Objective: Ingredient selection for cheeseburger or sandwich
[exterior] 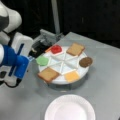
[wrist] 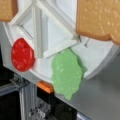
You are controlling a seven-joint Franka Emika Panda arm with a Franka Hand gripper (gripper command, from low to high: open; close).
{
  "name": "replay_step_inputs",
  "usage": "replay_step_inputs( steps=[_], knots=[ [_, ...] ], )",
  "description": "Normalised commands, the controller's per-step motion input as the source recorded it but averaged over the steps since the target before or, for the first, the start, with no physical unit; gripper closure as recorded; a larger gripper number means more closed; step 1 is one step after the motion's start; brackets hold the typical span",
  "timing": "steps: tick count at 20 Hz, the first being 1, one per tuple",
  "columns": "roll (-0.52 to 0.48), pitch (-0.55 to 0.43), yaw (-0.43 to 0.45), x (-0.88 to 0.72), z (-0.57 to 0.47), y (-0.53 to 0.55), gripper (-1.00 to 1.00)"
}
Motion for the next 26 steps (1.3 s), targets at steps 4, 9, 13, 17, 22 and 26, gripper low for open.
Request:
replay_step_inputs(
  steps=[4, 9, 13, 17, 22, 26],
  knots=[
    [0.469, 0.044, 0.248, 0.33, -0.08, -0.44, -1.0],
    [0.489, 0.05, 0.261, 0.43, -0.1, -0.46, -1.0],
    [0.517, 0.076, 0.276, 0.43, -0.11, -0.43, -1.0],
    [0.49, 0.039, 0.278, 0.45, -0.19, -0.45, -1.0],
    [0.472, -0.009, 0.297, 0.43, -0.3, -0.5, -1.0],
    [0.443, -0.002, 0.274, 0.41, -0.31, -0.51, -1.0]
  ],
)
